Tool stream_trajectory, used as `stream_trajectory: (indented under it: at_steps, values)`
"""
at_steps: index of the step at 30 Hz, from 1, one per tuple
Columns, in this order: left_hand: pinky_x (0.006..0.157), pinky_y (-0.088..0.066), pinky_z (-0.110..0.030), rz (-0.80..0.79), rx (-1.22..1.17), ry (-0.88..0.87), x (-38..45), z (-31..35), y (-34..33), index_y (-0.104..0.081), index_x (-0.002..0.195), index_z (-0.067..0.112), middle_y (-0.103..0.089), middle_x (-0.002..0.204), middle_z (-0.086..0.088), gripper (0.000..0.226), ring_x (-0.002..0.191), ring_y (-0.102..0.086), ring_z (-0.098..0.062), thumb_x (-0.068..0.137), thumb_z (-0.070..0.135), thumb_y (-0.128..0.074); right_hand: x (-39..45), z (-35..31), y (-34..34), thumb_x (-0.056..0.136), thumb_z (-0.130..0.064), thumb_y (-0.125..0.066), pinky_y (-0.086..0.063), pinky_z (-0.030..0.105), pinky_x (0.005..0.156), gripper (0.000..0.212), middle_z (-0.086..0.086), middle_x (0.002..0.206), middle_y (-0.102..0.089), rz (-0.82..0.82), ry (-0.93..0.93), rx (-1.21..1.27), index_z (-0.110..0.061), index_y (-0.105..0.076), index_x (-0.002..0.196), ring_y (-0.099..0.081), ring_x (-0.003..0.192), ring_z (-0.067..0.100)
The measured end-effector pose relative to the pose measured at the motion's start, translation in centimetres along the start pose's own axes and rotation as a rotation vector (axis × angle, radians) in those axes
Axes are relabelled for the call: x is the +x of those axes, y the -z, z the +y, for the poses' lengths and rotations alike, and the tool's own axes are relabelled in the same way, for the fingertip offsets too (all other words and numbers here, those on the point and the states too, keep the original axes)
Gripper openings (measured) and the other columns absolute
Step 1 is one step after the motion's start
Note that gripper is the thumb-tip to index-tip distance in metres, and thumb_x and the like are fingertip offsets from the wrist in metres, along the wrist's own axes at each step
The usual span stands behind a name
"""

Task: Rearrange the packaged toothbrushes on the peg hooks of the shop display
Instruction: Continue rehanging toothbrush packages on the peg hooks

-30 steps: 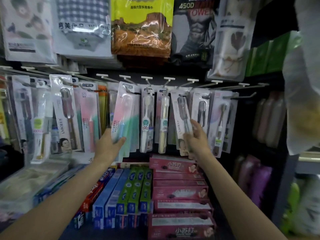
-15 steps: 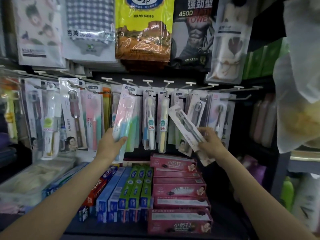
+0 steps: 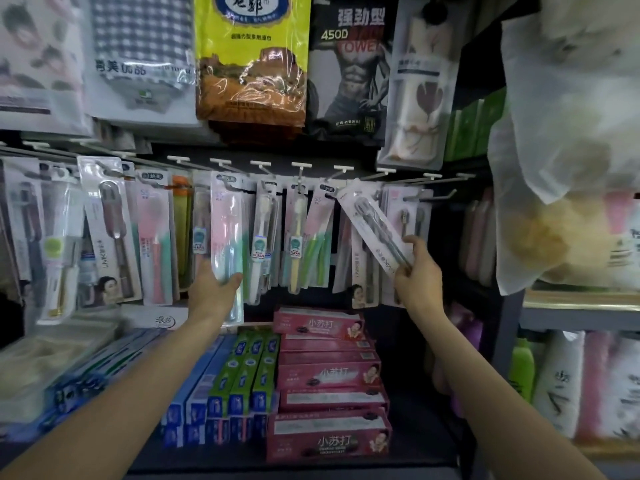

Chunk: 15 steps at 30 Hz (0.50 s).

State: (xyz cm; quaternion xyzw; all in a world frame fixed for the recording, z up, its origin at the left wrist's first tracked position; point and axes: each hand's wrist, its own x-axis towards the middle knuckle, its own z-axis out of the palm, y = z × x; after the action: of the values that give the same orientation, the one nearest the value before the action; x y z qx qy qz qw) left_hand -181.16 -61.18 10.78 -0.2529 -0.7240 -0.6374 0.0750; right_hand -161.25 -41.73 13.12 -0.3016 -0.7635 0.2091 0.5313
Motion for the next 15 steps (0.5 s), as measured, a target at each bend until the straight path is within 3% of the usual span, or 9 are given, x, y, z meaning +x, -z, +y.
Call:
stream_trajectory:
  at_steps: [4,10,11,13,15]
  values:
    - [0.104,-0.033,-0.041,-0.004,-0.01,0.005,0.1,-0.2,0.5,-0.032,0.14,0.009,-0.04,0.142,-0.013,0.057,0.127,-0.041,-0.032,0.09,0.019,-0.058,-0.8,0.5,-0.3,0.081,0.008,-0.043,-0.048,0.032,0.059,0.05,0.013,0.09,-0.059,-0.047,-0.055,0.085,-0.018,-0.042,0.124,-0.055,0.068,0.024]
    - [0.108,-0.03,-0.041,0.003,-0.003,0.012,0.0,-0.1,0.5,-0.03,0.143,0.008,-0.037,0.144,-0.012,0.06,0.131,-0.036,-0.031,0.09,0.019,-0.058,-0.7,0.9,0.3,0.082,0.009,-0.042,-0.046,0.028,0.056,0.048,-0.002,0.081,-0.053,-0.031,-0.15,0.219,-0.015,-0.045,0.124,-0.055,0.069,0.022]
    - [0.108,-0.03,-0.04,-0.002,-0.013,0.014,-0.1,0.0,0.5,-0.031,0.142,0.008,-0.038,0.144,-0.012,0.059,0.131,-0.036,-0.031,0.091,0.019,-0.057,-0.8,0.9,0.0,0.084,0.008,-0.044,-0.049,0.03,0.058,0.045,0.0,0.085,-0.054,-0.05,-0.177,0.226,-0.013,-0.044,0.123,-0.056,0.071,0.024]
    - [0.108,-0.031,-0.04,-0.024,-0.056,0.032,-0.3,0.1,0.6,-0.032,0.141,0.008,-0.04,0.142,-0.012,0.058,0.129,-0.038,-0.03,0.091,0.019,-0.058,-1.1,0.9,-0.9,0.085,0.001,-0.052,-0.051,0.038,0.077,0.04,0.013,0.107,-0.053,-0.043,-0.203,0.139,-0.007,-0.044,0.123,-0.056,0.091,0.033]
    - [0.104,-0.035,-0.036,-0.063,-0.118,0.032,-0.4,0.0,0.9,-0.038,0.138,0.009,-0.046,0.135,-0.006,0.053,0.121,-0.045,-0.023,0.09,0.02,-0.058,-1.7,0.6,-1.8,0.085,-0.004,-0.058,-0.038,0.035,0.091,0.04,0.021,0.122,-0.045,0.024,-0.119,0.004,-0.001,-0.046,0.123,-0.045,0.111,0.035]
